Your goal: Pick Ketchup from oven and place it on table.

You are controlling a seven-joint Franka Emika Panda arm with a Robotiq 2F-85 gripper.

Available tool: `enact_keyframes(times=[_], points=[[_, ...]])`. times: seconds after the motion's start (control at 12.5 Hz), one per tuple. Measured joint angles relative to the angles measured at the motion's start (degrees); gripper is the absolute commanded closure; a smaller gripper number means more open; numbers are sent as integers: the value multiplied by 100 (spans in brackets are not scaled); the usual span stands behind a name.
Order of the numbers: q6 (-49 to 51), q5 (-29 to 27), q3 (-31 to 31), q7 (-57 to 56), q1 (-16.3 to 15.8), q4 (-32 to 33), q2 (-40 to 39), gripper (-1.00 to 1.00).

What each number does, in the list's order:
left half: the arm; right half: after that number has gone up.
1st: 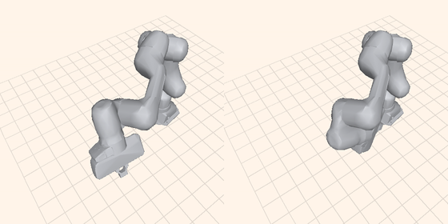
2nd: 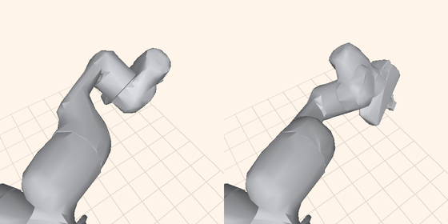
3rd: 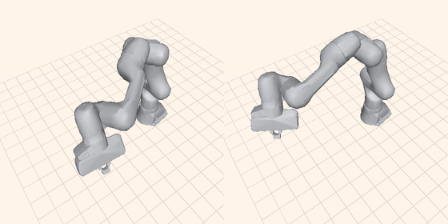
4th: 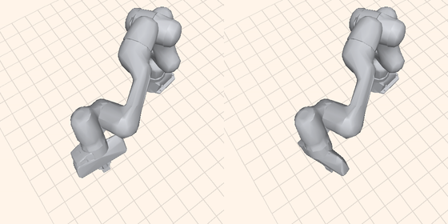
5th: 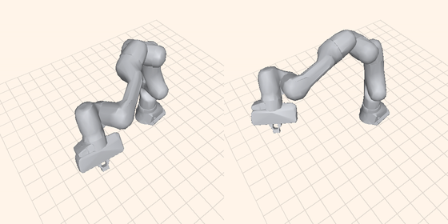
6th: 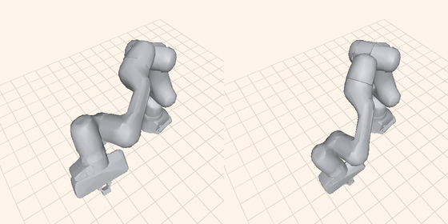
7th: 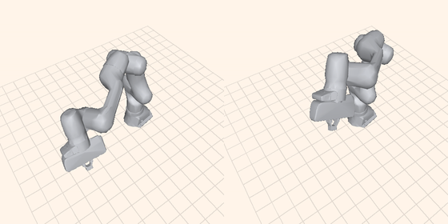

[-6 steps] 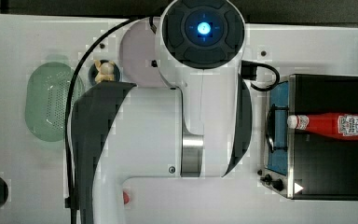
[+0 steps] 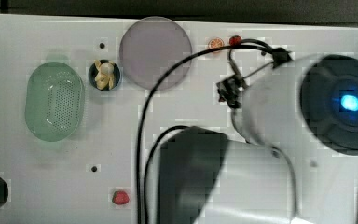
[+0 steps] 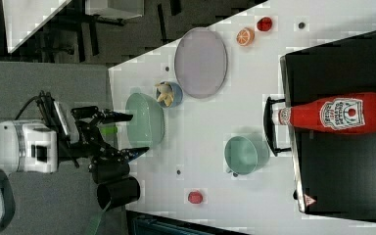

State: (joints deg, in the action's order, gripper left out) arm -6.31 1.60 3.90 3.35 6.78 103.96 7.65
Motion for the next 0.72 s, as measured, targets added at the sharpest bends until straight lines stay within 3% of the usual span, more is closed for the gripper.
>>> enact_keyframes(times=[0.16,0.32,0.72], points=[[72,-66,248,0,52,-106,-89,-100],[-368,-113,638,0,209,11,-690,-100],[-909,-190,1788,-5,27,-39,-1052,-100]])
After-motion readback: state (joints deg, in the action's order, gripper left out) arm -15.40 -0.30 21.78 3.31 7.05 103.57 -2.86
